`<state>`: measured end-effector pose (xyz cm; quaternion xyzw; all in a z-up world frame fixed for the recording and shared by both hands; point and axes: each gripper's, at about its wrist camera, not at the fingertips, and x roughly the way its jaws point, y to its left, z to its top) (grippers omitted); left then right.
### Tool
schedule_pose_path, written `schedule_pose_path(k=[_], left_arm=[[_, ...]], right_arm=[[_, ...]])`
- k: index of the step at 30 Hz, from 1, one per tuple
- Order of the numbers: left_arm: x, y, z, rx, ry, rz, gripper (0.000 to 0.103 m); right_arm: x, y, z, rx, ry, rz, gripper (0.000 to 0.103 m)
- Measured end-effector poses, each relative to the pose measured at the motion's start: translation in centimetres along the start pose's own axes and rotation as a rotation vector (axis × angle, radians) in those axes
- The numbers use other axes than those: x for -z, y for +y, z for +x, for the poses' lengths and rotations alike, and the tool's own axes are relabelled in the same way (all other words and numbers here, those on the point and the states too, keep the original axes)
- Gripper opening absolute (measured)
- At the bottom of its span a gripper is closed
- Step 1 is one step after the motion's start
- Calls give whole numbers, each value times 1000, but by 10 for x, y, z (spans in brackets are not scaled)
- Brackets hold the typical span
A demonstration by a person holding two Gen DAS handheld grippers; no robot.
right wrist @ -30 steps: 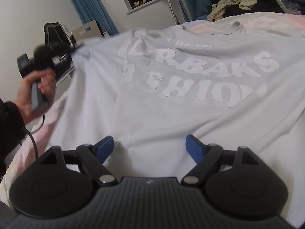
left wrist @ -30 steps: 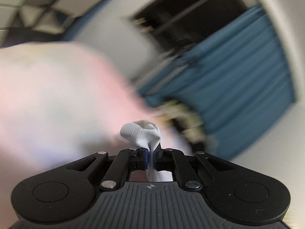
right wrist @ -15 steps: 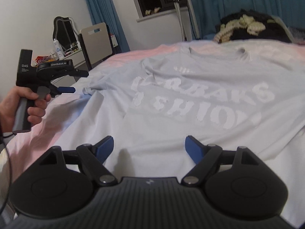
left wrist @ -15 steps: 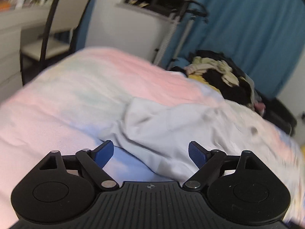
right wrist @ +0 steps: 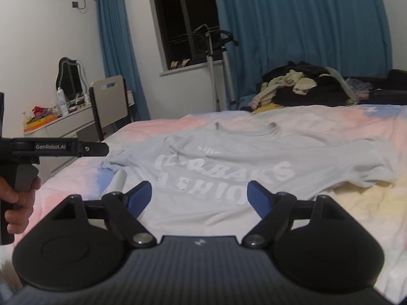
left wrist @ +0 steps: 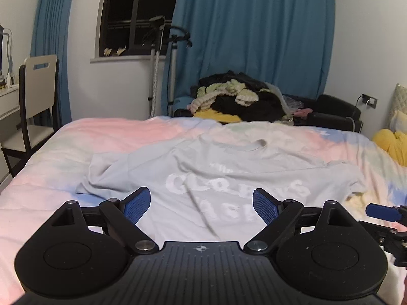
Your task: Fold clothes
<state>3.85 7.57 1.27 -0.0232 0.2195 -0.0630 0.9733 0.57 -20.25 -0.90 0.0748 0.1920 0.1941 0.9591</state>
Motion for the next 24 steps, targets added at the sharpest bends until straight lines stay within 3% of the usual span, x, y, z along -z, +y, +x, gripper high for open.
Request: schedule_pose_path(k=[7, 12, 21, 24], left_arm=[[28, -35, -20, 40, -57, -21, 93], [49, -42, -15, 58, -15, 14, 93], [53, -38, -10, 51, 2, -6, 96], [54, -38, -8, 46, 11, -9, 97]], right_arm=[[-5, -13, -9, 80, -41, 5, 83], [0, -22, 4, 115, -29, 29, 83], [4, -28, 23, 141, -9, 37, 83], [4, -32, 28, 138, 8, 57, 90]])
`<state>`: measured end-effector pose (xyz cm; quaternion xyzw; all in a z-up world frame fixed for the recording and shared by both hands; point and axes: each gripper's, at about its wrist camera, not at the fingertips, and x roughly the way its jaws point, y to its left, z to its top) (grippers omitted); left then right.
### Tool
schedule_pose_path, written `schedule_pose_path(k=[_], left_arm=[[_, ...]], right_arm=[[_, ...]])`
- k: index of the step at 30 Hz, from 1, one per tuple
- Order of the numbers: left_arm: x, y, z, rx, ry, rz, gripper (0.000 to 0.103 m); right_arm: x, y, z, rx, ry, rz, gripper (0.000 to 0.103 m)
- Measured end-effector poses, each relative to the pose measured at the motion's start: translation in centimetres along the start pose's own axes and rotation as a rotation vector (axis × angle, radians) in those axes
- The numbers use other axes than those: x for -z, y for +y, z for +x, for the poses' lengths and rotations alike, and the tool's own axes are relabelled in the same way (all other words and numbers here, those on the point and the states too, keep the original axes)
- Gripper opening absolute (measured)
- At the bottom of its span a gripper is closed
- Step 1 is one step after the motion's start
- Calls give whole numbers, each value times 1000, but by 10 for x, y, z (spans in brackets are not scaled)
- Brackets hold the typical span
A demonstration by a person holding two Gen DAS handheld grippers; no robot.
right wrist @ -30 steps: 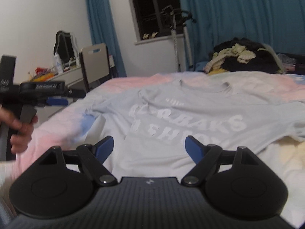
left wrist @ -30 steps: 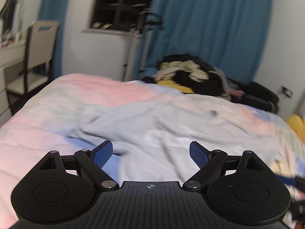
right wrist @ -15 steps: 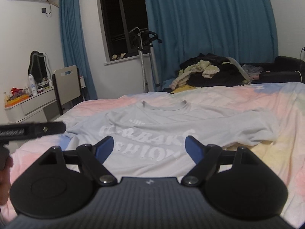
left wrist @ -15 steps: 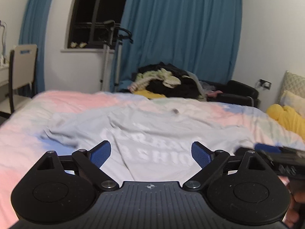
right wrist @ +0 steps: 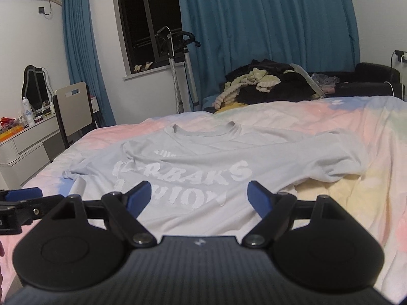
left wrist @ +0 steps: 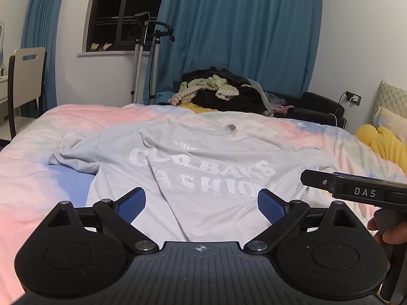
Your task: Fold clothes
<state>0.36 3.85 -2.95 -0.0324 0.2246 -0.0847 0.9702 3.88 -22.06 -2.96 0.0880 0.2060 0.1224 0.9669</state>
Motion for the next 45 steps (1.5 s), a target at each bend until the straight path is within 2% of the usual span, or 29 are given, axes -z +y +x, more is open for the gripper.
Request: schedule_pose_path(k=[4, 13, 15, 19, 22, 25, 30, 35, 36, 38, 40, 41, 42, 45], left_arm=[[1, -1, 2, -12, 11, 6, 97], [2, 5, 4, -60, 28, 3, 98], [2, 7, 6, -61, 39, 4, 98], [6, 6, 12, -102, 75, 27, 99], [7, 10, 20, -91, 106, 1, 99], [6, 14, 28, -81, 129, -22, 99], [7, 14, 40, -65, 139, -30, 99], [6, 17, 52, -38, 149, -68, 99], [6, 18, 53, -34, 147, -75, 99], [5, 21, 55, -27, 143, -94, 99], [3, 25, 55, -17, 136, -128, 99], [3, 28, 54, -12, 133, -149, 99], [2, 30, 52, -11, 125, -161, 99], [-1, 34, 45, -21, 90, -168, 99]], right_arm=[[-2, -6, 5, 15, -4, 22, 103], [-26, -37, 35, 22, 26, 104, 103], [-34, -56, 43, 19, 34, 182, 103], [-47, -116, 61, 69, 43, 437, 103], [-42, -169, 71, 112, 27, 650, 103], [-30, -206, 83, 179, 32, 805, 102], [-15, -233, 107, 214, 56, 907, 100], [-14, -250, 126, 211, 12, 914, 99], [-15, -252, 130, 216, -4, 904, 95], [-20, -261, 138, 241, -48, 877, 76], [-25, -264, 142, 281, -70, 843, 30], [-28, -263, 143, 306, -79, 824, 20], [-34, -259, 143, 320, -98, 799, 12], [-59, -234, 147, 335, -153, 654, 11]])
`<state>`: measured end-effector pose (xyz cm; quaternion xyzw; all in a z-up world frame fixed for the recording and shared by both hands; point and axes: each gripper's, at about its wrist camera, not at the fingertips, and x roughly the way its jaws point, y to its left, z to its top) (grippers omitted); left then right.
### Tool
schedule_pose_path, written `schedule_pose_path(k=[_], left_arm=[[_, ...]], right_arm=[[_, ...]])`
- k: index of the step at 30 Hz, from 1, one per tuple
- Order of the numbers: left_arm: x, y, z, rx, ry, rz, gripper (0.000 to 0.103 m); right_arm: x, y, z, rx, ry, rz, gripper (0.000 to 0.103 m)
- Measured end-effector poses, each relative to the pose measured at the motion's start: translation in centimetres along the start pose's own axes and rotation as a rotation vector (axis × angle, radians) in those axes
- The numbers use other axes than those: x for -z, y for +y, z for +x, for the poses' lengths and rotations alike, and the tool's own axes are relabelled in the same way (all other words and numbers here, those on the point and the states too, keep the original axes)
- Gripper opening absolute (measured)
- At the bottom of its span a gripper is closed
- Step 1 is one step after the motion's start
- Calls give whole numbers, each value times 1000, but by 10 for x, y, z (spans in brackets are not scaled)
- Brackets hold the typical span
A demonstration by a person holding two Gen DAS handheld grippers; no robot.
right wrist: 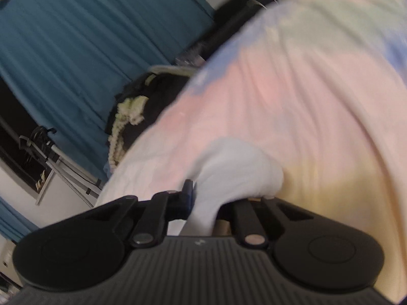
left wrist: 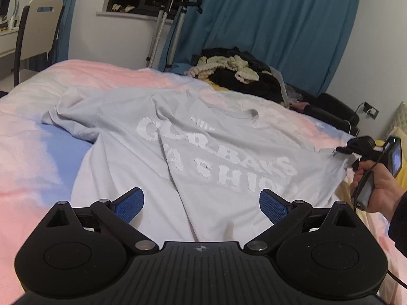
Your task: Fold clothes
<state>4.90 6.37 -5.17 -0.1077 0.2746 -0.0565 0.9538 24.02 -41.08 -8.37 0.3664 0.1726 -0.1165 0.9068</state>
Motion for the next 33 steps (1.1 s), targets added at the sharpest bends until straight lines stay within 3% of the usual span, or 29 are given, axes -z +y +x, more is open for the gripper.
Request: schedule_pose_path(k=[3, 7, 12, 17, 18, 19, 21, 27, 33], left_arm=[[-3, 3, -6, -16, -36, 4, 99], [-6, 15, -9, -54, -76, -29, 99], [-8, 31, -9, -109, -111, -85, 99], [-10, 46, -1, -119, -110, -129, 99], [-10, 47, 1, -116, -108, -136, 99], [-11, 48, 2, -112, -105, -139, 98], [-11, 47, 5, -100, -101, -134, 99], [-12, 39, 5, -61, -89, -104, 99], [-3, 26, -5, -15, -83, -57, 99]], right_arm=[[6, 60, -9, -47, -46, -183, 11], [43, 147, -23, -139, -93, -440, 10], [122, 210, -16, -230, 0, -614, 10], [181, 224, -6, -256, 121, -762, 12], [182, 224, -10, -270, 128, -772, 20], [183, 224, -14, -284, 135, -781, 34], [181, 222, -25, -313, 137, -796, 44], [132, 199, -107, -351, 102, -765, 46], [85, 154, -193, -302, 119, -719, 49]])
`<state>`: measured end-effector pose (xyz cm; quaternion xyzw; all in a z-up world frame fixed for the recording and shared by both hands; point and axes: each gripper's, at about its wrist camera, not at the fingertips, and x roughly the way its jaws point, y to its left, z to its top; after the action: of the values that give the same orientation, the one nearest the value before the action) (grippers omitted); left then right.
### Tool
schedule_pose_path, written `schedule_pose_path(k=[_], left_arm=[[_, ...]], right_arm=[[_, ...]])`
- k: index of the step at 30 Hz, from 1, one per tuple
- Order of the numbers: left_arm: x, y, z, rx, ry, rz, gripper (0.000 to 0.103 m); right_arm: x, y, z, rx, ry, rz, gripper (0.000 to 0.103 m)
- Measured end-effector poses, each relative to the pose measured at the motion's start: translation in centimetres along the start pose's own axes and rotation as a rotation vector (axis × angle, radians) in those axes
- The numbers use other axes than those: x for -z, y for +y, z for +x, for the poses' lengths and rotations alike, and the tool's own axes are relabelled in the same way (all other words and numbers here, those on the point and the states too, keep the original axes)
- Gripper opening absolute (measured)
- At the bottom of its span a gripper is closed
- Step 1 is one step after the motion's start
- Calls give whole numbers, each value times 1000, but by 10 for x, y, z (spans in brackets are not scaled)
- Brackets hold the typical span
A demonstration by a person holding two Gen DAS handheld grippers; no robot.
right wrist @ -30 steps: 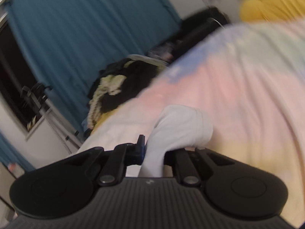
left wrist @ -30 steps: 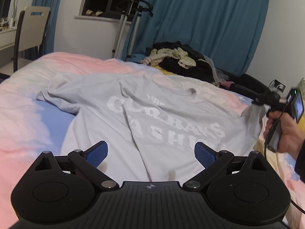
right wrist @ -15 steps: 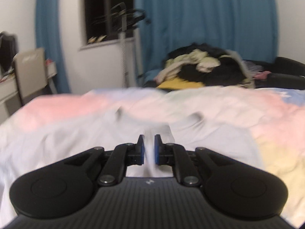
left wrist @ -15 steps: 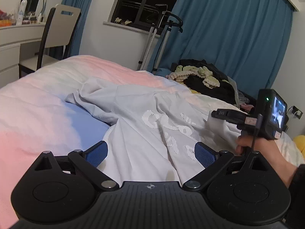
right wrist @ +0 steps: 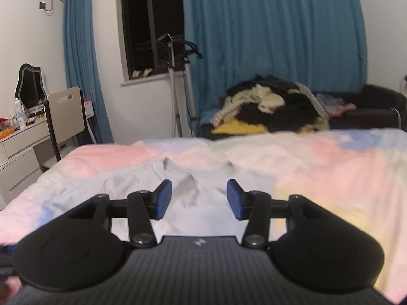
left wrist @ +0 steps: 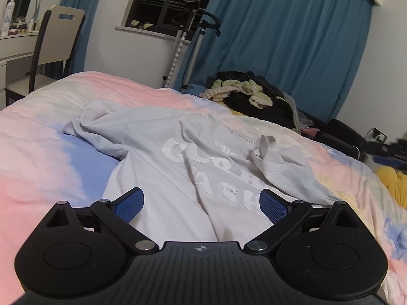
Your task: Fold clothes
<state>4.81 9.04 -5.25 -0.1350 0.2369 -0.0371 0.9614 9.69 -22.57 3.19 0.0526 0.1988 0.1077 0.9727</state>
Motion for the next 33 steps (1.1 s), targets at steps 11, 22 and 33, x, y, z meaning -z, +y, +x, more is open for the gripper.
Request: schedule_pose_path(k=[11, 22, 33], left_arm=[[7, -28, -38, 92, 1, 69, 98], [23, -162, -14, 272, 123, 211, 86], [101, -237, 83, 277, 372, 291, 6]], right_arm=[[50, -65, -117, 0, -70, 304, 62], [55, -120, -154, 164, -228, 415, 64], [77, -156, -129, 189, -149, 489, 65]])
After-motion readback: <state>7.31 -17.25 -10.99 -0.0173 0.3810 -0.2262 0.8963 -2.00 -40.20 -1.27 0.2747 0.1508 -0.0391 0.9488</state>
